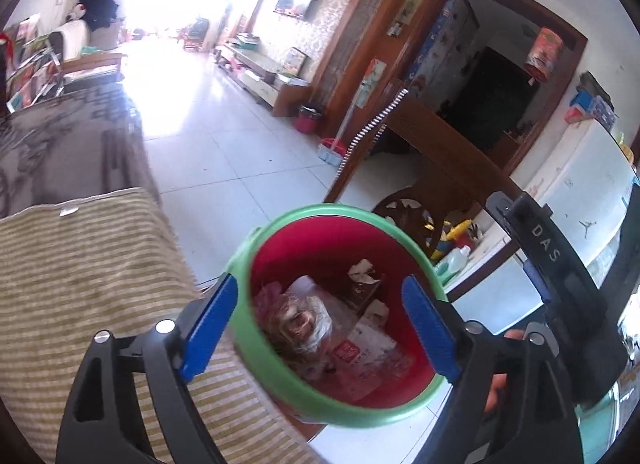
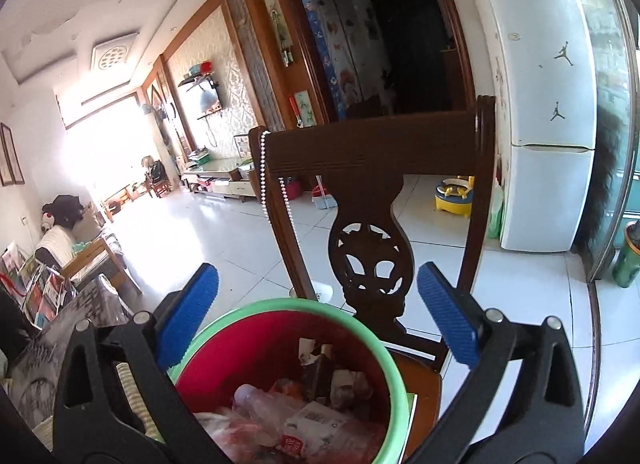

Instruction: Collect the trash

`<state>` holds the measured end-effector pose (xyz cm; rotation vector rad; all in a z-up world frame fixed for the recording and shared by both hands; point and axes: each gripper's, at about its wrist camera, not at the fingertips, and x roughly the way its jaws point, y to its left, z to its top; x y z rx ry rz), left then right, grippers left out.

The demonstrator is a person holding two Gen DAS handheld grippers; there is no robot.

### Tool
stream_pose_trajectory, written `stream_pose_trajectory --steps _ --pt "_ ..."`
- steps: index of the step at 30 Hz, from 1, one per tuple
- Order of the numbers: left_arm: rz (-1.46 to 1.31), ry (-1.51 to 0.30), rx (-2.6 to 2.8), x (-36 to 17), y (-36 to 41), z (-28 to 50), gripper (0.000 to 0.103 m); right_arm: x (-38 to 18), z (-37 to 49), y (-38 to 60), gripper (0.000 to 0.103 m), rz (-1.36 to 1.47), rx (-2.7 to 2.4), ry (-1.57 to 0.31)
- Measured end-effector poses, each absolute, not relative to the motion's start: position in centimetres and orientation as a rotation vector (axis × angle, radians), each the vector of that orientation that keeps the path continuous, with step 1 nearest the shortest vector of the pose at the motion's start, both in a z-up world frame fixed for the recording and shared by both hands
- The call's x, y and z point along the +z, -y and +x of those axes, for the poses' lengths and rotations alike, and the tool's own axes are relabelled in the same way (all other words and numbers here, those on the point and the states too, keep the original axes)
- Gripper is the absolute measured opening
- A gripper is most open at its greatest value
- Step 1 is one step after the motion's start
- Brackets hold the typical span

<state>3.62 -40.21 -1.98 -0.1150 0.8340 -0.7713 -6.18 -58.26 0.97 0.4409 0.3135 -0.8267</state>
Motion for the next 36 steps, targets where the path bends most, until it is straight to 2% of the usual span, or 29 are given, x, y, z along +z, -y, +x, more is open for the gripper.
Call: stream_pose_trajectory --steps 6,8,11,16,22,24,27,32,36 --pt "-0.137 -0.783 -0.654 -1.0 34.1 3.5 0.089 2.0 -3.2 54.0 0.098 0.295 -0.662 -0.37" --pt "-0.123 -0.739 -0.609 -0.3 32.2 2.8 0.095 2.2 -1.9 51.4 0.098 0.204 -0.592 -0.394" --pt "-0.092 -0.659 -0.542 0.6 28.9 1.7 0.095 2.4 -0.7 48.1 0.098 0.109 -0.522 -0.404" --pt "-0.068 -0.572 -0.463 1.4 23.6 1.0 0.095 3.3 -0.8 43.4 0.098 0.089 -0.404 -0.33" --pt "-0.11 -0.394 -0.417 2.9 18.1 -0.3 0.095 4.3 -2.3 38.4 0.098 0.048 -0.455 -0.116" --pt "-0.111 -0.347 -0.396 3.1 16.6 -0.8 0.095 4.1 -2.2 37.6 0.098 0.091 -0.459 -0.127" --pt "-0.126 -0.366 -0.402 3.2 14.7 -0.5 0.095 3.9 -1.4 36.6 0.098 0.085 -0.461 -0.216" --pt "-0.148 -0.355 -0.303 2.6 11.6 -0.4 0.095 3.8 -3.0 35.0 0.098 0.067 -0.526 -0.232" --pt "-0.145 -0.414 -0.337 1.9 10.2 0.2 0.095 2.8 -3.4 34.8 0.098 0.099 -0.567 -0.293"
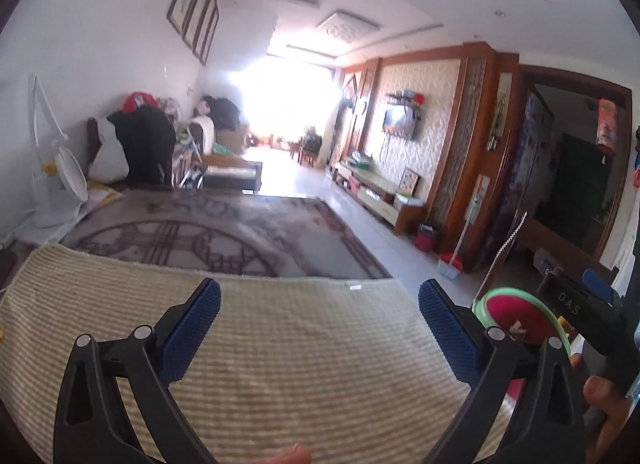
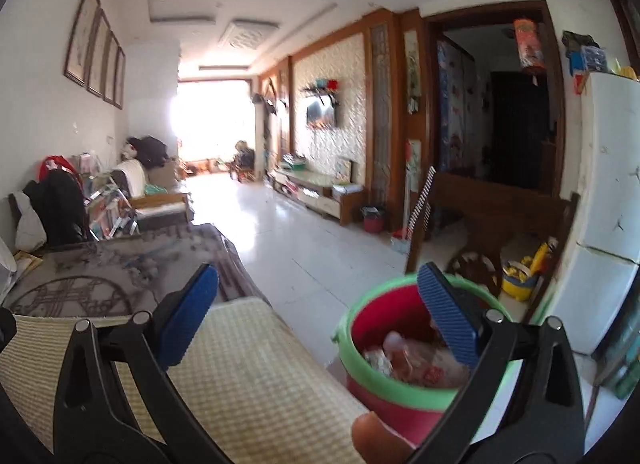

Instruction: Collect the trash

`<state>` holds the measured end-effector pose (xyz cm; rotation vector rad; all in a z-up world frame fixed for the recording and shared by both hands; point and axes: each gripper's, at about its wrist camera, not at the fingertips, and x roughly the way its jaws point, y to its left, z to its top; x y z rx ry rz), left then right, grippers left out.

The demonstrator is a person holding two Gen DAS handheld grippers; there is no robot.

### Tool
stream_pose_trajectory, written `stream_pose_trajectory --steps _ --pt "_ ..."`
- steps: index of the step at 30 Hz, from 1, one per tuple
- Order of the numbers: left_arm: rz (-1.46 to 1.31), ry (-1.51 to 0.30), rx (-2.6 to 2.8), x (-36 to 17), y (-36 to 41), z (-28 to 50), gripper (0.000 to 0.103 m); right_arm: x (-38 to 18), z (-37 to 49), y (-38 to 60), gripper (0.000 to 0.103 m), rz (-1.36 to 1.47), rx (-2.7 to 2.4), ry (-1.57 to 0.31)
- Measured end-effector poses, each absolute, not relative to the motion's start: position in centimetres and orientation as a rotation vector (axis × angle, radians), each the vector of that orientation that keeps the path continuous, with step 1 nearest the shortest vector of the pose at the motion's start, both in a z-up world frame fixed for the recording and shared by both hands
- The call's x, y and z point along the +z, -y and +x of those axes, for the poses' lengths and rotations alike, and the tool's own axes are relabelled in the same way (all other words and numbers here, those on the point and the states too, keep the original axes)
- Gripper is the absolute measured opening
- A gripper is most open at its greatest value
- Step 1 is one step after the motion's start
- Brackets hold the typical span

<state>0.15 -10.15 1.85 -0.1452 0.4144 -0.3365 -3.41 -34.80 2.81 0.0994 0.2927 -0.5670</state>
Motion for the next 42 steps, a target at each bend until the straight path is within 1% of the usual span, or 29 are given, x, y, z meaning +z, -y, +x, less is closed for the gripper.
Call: stream_pose_trajectory --steps 7,12,24,42 --pt "-0.235 -0.472 -0.311 2.1 7.7 0.7 0.095 1.0 -1.6 32.7 0.098 0.062 -0.576 -0.334" --pt "-0.264 -0.475 -0.293 2.5 6.7 1.0 0.095 -0.2 -1.1 32.1 0.098 0.038 -0.572 -0.372" --pt "-0.233 -0.51 -0.306 1.8 7.6 1.2 0.095 -0.2 -1.0 32.8 0.098 0.085 -0.572 -0.391" --pt "-0.179 -0.547 -0.32 1.0 8.6 1.5 0.095 0.3 -1.1 31.1 0.098 0.014 -0.526 -0.351"
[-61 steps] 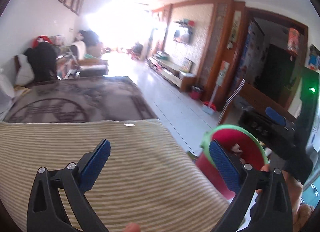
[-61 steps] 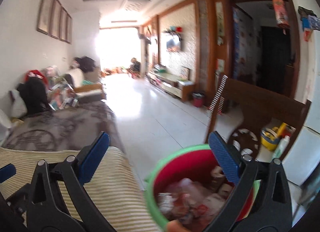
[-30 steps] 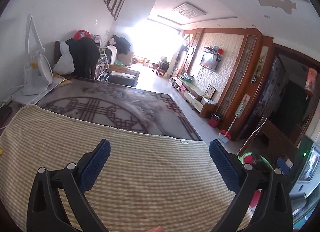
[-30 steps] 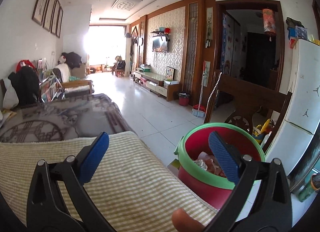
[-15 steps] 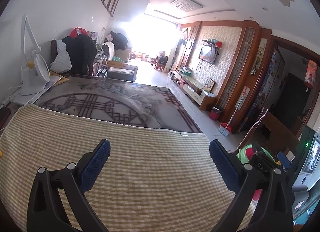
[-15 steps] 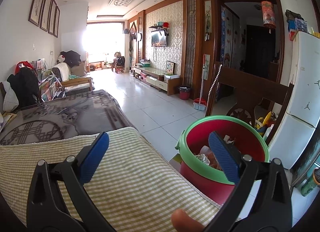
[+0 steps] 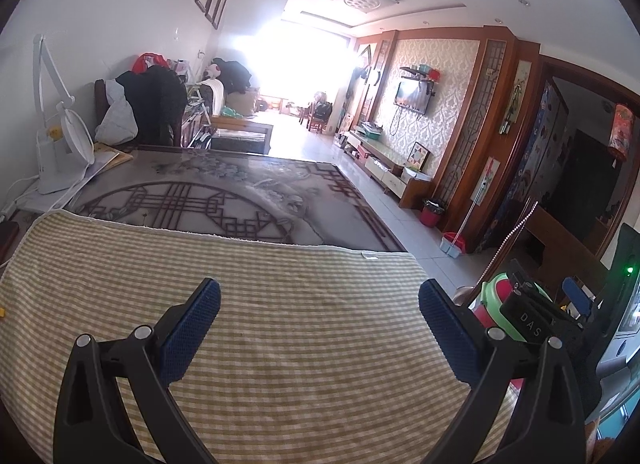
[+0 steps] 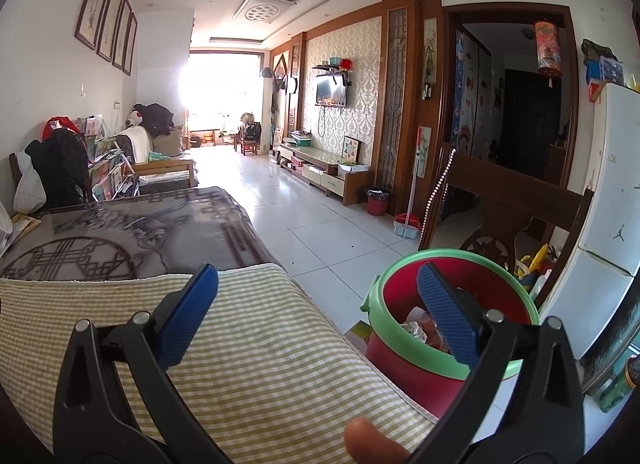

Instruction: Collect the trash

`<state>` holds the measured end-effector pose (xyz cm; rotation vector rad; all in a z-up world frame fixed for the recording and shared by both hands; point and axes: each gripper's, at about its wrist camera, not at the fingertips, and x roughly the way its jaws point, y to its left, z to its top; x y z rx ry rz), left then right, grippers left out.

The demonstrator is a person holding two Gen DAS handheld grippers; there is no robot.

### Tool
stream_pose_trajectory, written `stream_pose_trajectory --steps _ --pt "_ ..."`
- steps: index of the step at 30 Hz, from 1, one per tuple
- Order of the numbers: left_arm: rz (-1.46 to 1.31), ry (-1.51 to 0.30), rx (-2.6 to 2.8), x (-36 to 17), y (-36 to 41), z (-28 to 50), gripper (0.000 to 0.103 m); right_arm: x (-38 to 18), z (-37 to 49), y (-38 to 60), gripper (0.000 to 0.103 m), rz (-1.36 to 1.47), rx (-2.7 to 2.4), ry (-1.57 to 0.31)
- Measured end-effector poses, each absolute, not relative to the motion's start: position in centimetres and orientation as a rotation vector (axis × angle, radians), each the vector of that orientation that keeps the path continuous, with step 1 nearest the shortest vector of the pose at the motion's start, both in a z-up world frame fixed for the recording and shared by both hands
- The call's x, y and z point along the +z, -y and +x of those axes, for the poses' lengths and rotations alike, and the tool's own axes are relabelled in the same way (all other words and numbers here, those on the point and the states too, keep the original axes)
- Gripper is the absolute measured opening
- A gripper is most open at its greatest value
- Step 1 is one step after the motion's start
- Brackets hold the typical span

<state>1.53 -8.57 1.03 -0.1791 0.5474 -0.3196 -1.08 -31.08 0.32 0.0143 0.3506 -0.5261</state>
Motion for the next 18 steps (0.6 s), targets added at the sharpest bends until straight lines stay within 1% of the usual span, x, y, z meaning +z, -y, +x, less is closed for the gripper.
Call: stream_pose_trajectory --steps 18 --pt "-0.168 -0.568 -0.324 0.86 8.89 1.64 0.095 0.15 -0.72 30.42 0.098 -0.005 -0.504 -0.361"
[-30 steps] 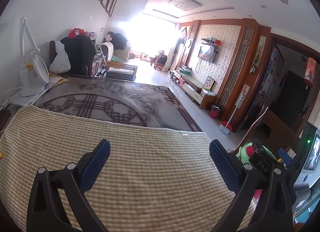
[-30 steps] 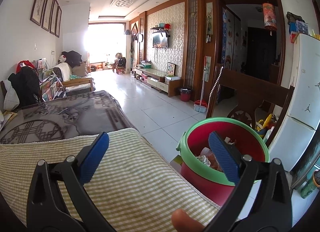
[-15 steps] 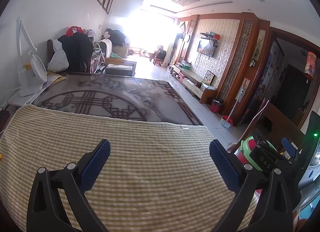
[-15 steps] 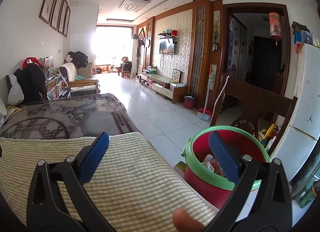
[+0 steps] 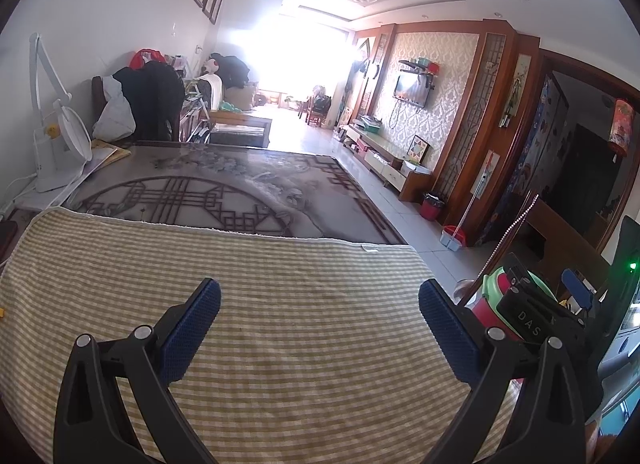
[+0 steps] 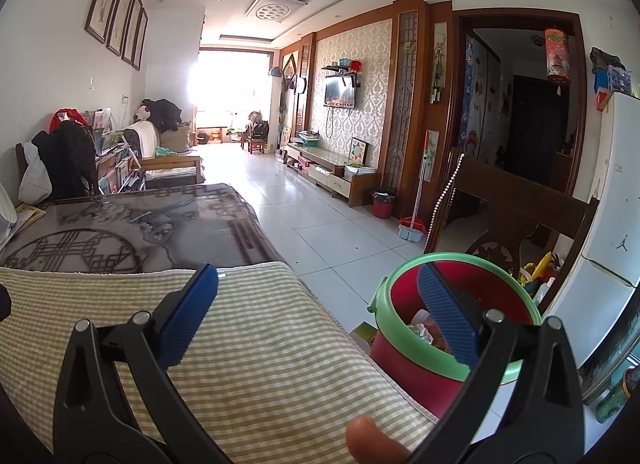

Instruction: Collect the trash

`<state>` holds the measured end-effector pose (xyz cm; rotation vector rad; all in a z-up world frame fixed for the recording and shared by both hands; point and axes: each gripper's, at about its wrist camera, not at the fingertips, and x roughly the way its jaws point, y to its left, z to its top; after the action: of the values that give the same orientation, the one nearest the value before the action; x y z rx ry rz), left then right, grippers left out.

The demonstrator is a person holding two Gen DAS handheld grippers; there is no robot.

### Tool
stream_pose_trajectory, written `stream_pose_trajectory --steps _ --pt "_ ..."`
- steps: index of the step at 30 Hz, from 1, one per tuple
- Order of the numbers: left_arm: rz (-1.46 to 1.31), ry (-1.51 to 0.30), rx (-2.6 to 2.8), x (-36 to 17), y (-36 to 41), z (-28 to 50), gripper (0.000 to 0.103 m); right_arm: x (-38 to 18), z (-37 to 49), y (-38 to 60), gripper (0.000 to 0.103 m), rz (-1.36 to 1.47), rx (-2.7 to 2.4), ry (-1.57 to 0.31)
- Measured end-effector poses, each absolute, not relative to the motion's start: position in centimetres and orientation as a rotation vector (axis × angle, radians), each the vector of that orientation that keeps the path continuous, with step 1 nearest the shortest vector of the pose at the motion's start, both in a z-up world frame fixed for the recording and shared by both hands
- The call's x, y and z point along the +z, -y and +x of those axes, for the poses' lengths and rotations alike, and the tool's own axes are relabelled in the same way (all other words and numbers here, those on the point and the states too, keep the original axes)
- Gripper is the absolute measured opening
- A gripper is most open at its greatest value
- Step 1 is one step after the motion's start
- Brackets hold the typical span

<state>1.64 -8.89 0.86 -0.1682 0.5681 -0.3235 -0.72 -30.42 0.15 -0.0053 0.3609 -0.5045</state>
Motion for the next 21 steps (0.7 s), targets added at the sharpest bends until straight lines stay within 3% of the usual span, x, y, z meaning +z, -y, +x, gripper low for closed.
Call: stream_pose_trajectory --steps 21 --pt "-0.172 -0.589 -0.331 0.22 9.13 1.7 0.095 -0.6 0.23 29.45 0.098 -0.032 -0.446 -0.404"
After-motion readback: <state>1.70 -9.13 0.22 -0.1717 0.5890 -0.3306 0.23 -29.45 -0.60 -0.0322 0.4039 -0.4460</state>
